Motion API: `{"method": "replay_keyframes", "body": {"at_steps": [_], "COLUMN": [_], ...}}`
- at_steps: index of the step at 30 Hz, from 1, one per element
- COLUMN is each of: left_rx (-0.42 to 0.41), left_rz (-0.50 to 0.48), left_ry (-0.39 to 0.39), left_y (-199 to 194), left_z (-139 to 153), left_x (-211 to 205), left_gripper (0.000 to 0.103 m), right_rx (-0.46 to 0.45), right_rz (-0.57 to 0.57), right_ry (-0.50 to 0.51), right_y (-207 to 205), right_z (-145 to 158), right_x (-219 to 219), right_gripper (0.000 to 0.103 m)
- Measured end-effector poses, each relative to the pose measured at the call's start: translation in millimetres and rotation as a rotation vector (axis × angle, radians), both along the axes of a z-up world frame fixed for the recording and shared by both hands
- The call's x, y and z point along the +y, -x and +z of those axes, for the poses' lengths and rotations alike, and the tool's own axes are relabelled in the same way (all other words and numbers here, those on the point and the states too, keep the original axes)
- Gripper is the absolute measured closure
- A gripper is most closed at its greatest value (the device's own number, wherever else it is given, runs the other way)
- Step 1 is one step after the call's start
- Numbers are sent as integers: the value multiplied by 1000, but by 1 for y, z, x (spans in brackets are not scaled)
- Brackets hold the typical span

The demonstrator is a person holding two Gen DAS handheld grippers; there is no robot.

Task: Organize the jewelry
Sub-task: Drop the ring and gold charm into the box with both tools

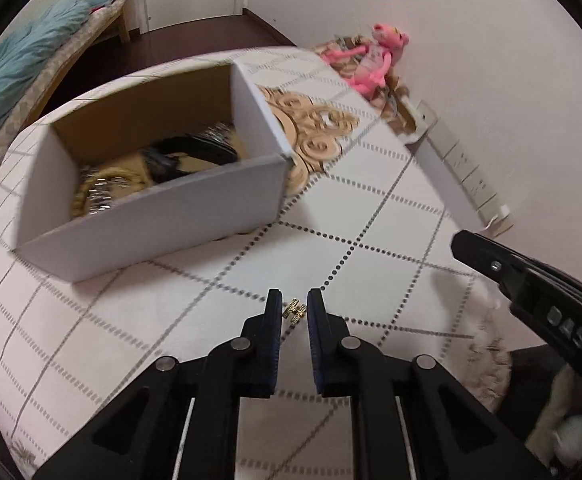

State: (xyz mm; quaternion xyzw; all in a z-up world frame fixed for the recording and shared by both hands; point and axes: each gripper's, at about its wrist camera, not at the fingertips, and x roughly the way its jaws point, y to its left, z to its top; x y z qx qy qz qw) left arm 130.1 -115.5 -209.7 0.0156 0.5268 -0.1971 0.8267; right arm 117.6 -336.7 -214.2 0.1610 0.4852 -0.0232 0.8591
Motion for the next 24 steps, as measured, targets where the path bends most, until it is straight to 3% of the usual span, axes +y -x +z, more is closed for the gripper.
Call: {"method": "replay_keyframes", "body": {"at_steps": [7, 11, 18, 24], "left_rx": [-44, -55, 64, 143], "left_rz": [99, 150, 196, 264], "left_ry": [82, 83, 85, 55], "left_y": [-21, -59, -133, -157], "left_z": [73, 91, 65, 49], "left_x": [66, 94, 119, 131], "left_gripper": [93, 93, 93, 88], "right_rx": [-83, -87, 74, 226], "right_rz": [100, 206, 343, 423], "right_ry": [-81, -121, -112, -107], "right_y": [-29, -72, -158, -202], "right_z": [63, 85, 56, 25], "right_x": [31, 69, 128, 153], "right_gripper": [90, 90, 90, 89]}}
